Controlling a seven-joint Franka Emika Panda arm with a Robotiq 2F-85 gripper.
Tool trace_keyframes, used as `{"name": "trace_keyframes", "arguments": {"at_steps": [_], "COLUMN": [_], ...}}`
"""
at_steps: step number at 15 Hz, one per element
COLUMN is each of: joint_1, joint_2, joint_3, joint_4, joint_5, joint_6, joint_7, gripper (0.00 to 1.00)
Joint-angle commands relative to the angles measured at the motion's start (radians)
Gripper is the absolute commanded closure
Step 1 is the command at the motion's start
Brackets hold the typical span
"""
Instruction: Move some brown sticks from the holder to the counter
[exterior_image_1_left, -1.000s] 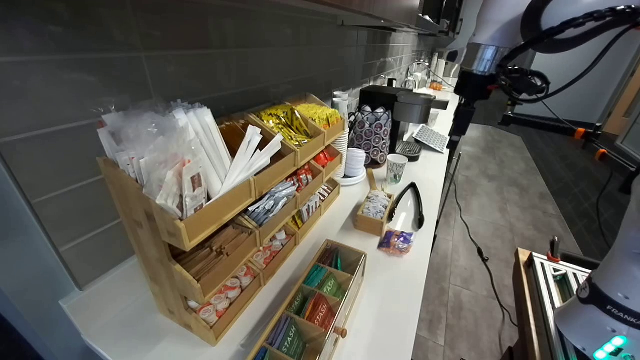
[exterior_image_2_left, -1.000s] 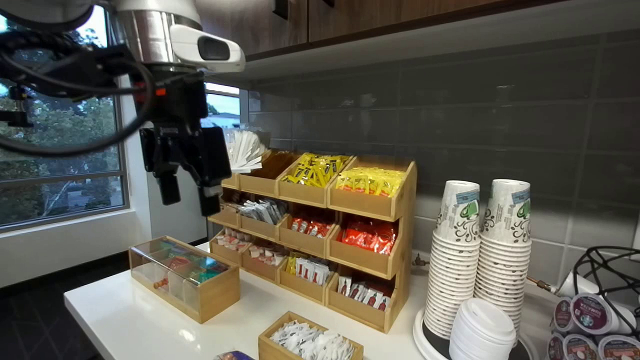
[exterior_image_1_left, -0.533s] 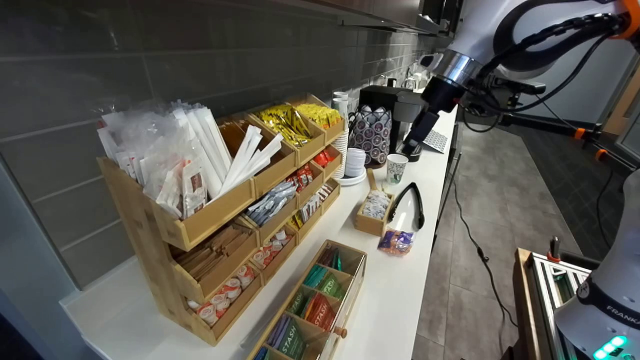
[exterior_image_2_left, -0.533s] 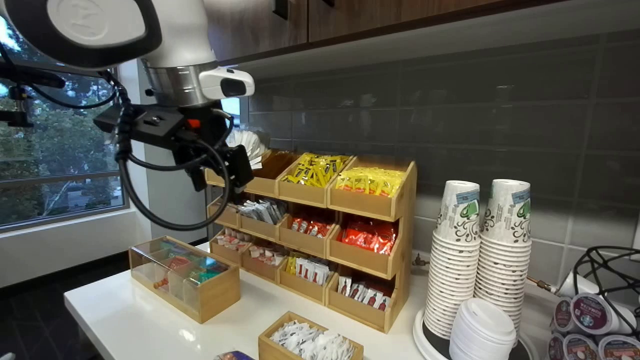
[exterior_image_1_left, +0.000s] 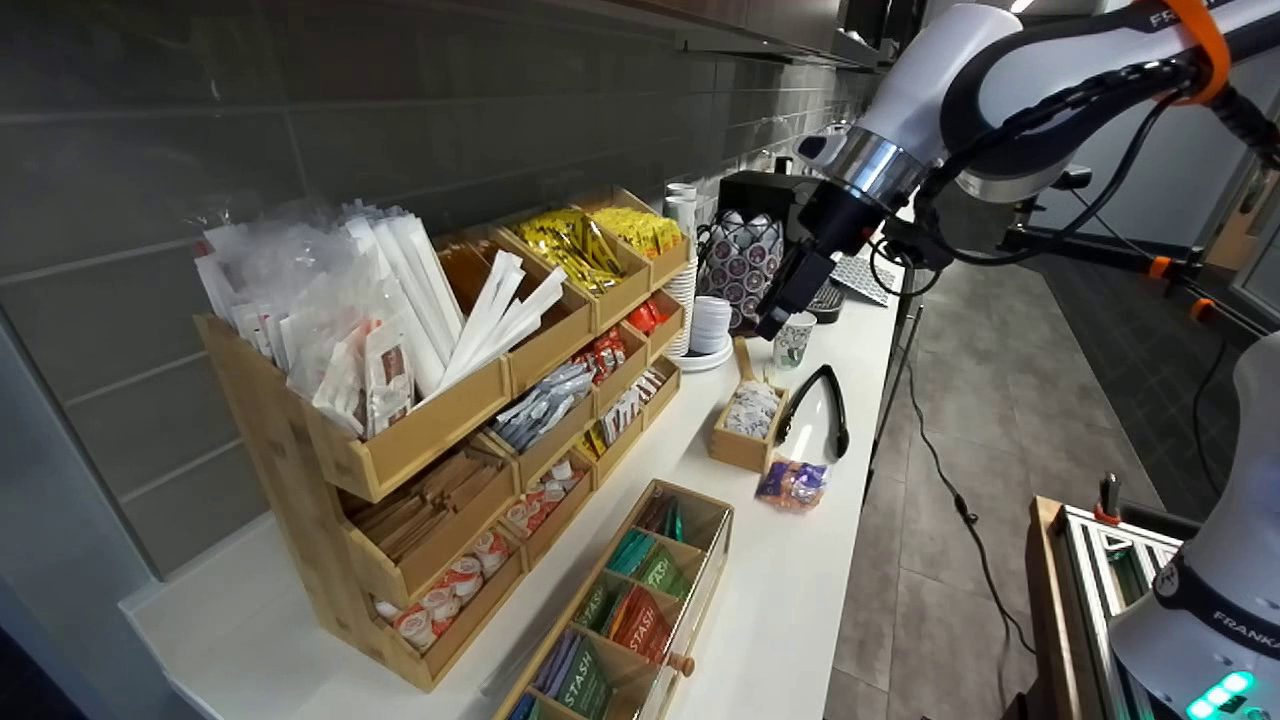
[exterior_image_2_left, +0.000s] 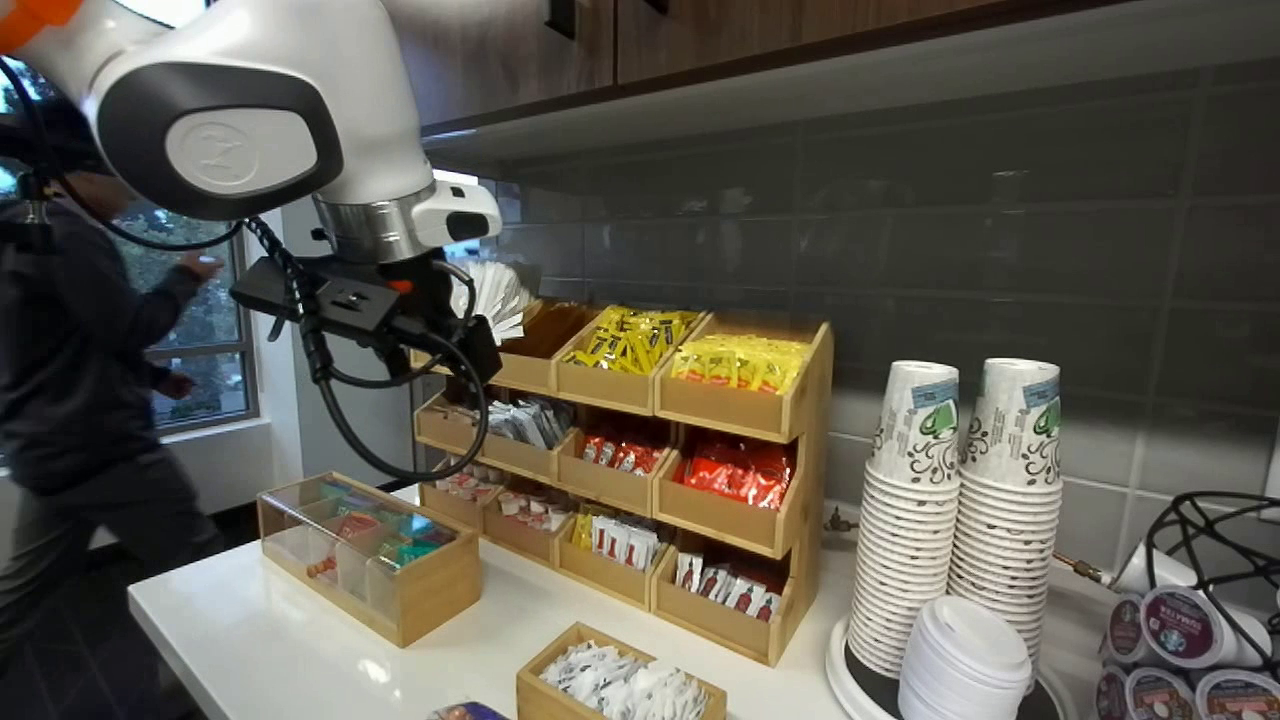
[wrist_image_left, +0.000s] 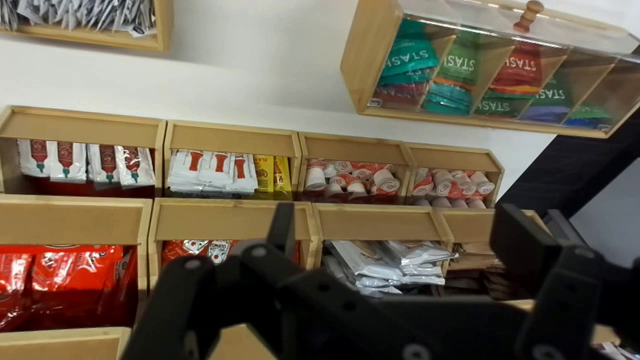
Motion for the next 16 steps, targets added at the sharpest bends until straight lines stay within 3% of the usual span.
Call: {"name": "trace_keyframes", "arguments": {"at_steps": [1,3,7,11,16], "joint_1": [-0.011,-0.012,0.029,0.133,0.257], "joint_2": [-0.003,-0.008,0.021,0.085,0.173], "joint_3": [0.008,0.007,-0.011,-0.062,-0.13], "joint_4": [0.002,0.002,-0.014,0.014,0.106], "joint_5": [0.003,0.003,0.032,0.127,0.266], "joint_6": [-0.003,-0.003,0.193,0.337,0.38], "joint_7": [-0.001,-0.001,-0.091,-0.222,-0.378], "gripper": [0.0,0.0,0.0,0.0,0.0]}}
